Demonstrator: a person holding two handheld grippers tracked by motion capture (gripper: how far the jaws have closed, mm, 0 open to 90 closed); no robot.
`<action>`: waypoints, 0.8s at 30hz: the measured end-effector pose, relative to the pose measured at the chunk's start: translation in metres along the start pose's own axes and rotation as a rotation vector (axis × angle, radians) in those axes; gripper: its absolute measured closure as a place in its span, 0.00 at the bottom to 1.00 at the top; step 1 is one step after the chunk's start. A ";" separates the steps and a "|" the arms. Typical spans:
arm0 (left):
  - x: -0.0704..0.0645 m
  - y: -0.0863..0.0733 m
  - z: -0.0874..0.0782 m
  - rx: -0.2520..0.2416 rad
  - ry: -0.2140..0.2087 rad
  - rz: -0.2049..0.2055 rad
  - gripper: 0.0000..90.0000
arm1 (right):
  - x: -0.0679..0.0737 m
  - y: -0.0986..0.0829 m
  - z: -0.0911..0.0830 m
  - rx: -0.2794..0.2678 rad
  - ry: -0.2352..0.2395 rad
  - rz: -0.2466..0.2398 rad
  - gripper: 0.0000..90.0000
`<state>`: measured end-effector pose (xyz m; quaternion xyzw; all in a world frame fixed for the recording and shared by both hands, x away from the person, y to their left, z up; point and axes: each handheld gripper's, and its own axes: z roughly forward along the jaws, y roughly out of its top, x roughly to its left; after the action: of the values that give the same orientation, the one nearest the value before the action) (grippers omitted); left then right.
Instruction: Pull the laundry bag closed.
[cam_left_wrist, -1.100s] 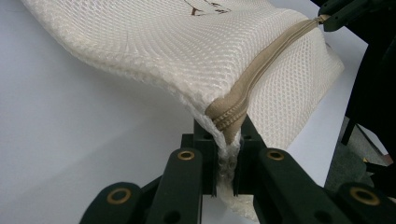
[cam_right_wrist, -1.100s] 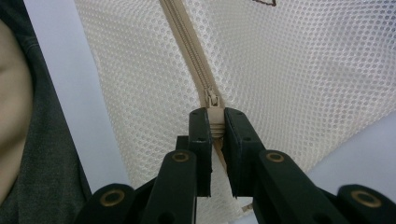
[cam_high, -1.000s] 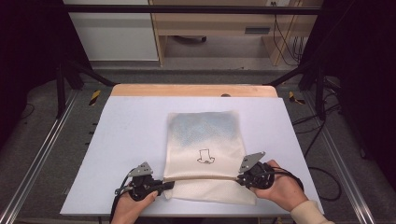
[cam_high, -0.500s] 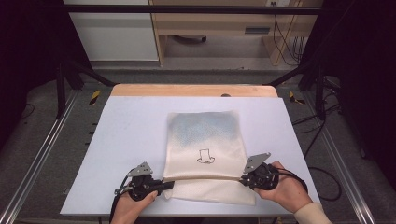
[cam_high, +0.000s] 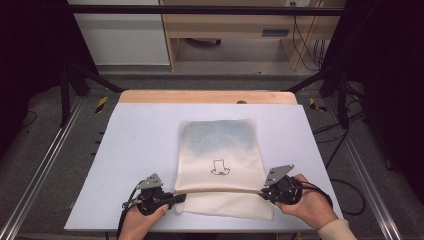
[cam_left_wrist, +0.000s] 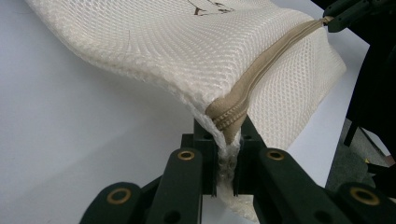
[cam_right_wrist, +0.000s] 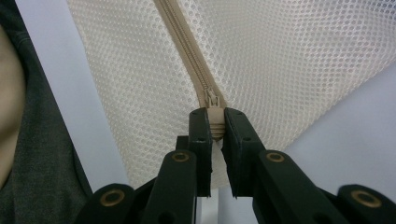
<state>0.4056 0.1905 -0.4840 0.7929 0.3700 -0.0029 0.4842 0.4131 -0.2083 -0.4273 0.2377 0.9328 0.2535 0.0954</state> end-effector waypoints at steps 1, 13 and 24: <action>0.000 0.000 0.000 0.000 0.000 0.000 0.92 | 0.000 0.000 0.000 0.000 0.000 0.000 0.91; 0.000 0.000 -0.001 -0.002 0.002 0.000 0.92 | 0.001 -0.001 -0.001 -0.003 -0.002 0.000 0.91; 0.001 0.000 -0.002 -0.001 0.008 0.000 0.92 | 0.000 -0.004 -0.003 -0.008 -0.006 0.011 0.91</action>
<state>0.4059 0.1926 -0.4833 0.7927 0.3719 0.0007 0.4831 0.4108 -0.2122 -0.4269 0.2432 0.9302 0.2571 0.0977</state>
